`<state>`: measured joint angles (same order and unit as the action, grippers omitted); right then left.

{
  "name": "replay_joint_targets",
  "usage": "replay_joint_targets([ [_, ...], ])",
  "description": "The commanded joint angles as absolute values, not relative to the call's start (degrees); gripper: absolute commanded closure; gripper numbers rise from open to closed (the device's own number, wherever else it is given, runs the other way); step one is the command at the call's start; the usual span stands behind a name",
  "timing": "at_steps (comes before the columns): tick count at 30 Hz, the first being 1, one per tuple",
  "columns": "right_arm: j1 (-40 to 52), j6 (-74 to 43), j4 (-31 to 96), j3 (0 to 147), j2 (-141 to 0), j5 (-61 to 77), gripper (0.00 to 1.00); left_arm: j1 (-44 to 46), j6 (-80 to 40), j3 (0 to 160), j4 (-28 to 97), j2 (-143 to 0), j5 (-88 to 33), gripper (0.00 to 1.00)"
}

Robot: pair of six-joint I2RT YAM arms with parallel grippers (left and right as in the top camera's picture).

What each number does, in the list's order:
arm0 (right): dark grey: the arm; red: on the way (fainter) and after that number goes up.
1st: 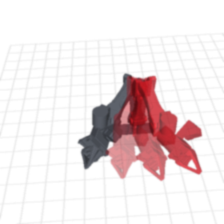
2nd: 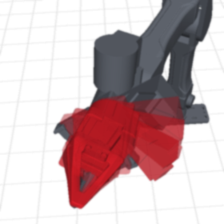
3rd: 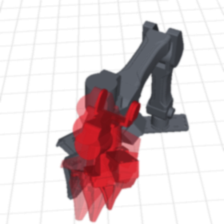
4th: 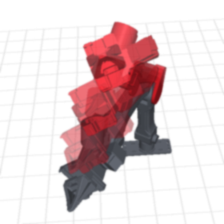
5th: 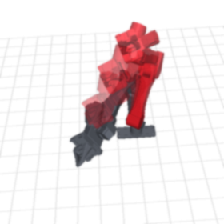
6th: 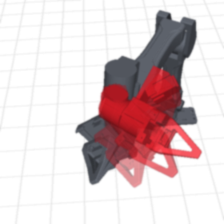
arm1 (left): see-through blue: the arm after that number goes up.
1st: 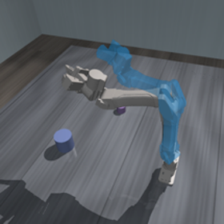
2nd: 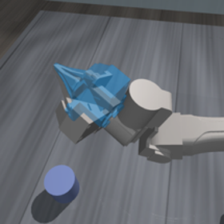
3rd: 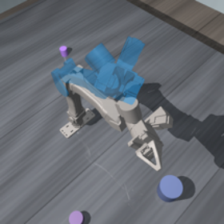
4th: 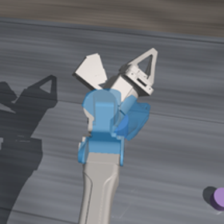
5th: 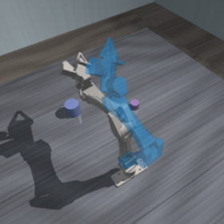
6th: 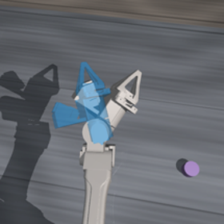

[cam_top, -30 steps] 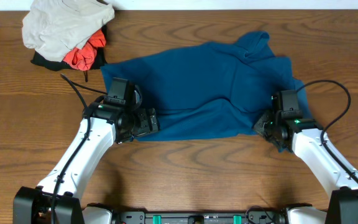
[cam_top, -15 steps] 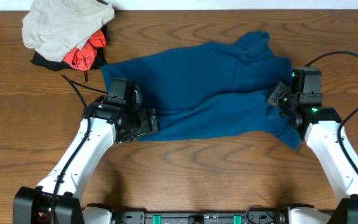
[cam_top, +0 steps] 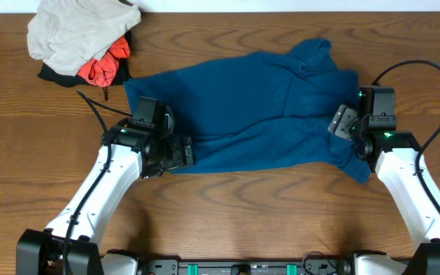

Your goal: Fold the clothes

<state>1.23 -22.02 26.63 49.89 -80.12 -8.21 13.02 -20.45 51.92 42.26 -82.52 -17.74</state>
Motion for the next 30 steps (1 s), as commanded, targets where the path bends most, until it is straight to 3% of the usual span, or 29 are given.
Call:
replay_joint_targets([
  [1,0.67,-16.62,26.79,51.42,-80.20,7.68,0.22,14.68,-16.73,51.92,42.33,-82.74,-22.28,0.08],
  [3,0.73,-13.96,27.09,51.35,-80.53,18.04,0.26,16.25,-16.47,51.90,41.85,-82.76,-22.52,0.08],
  [7,1.21,-12.64,29.36,51.27,-82.15,26.44,0.58,19.31,-17.85,51.90,39.33,-83.79,-22.94,0.08],
  [11,2.09,-10.41,32.23,51.03,-86.28,26.39,0.71,19.79,-22.41,51.90,36.23,-87.83,-23.00,0.17],
  [14,2.17,-9.65,31.77,50.96,-89.54,26.15,0.72,19.79,-22.39,51.92,34.79,-91.33,-23.64,0.20],
  [21,-0.08,-10.87,32.71,50.96,-91.83,11.09,0.71,19.38,-22.35,51.92,33.95,-96.86,-23.24,0.21],
  [30,-5.58,-10.87,33.89,50.96,-91.85,-3.55,0.66,12.84,-22.37,51.92,39.66,-99.07,-12.88,0.21],
])
